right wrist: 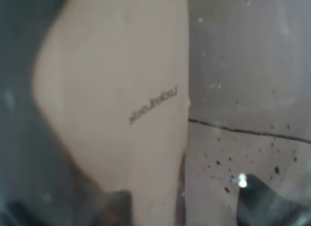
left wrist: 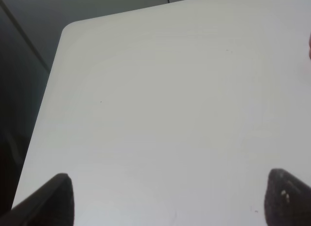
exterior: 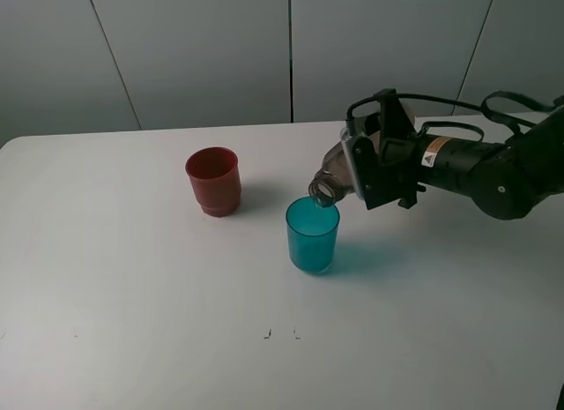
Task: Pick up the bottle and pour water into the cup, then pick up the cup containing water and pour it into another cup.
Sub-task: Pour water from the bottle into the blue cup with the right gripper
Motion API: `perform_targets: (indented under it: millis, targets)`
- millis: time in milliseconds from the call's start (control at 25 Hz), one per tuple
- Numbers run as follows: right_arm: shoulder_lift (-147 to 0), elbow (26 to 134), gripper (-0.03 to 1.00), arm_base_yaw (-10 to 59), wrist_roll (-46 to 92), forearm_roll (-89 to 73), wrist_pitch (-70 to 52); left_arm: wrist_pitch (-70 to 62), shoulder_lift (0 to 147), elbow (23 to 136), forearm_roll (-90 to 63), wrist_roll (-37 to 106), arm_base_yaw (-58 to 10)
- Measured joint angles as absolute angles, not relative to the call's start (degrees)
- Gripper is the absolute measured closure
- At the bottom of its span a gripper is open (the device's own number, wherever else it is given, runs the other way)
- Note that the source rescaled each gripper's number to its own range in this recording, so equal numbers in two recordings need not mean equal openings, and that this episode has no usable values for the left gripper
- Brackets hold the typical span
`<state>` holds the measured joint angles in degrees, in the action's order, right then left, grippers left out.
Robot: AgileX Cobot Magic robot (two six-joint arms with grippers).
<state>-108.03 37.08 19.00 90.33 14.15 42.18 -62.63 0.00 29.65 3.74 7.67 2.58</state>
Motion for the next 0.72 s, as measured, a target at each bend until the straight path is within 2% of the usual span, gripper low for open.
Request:
perform_targets:
  millis: [720]
  targets:
    - [-108.03, 38.07, 0.94, 19.00, 94.71, 14.15, 42.52, -62.63, 0.00, 29.65, 3.74, 8.01, 2.58]
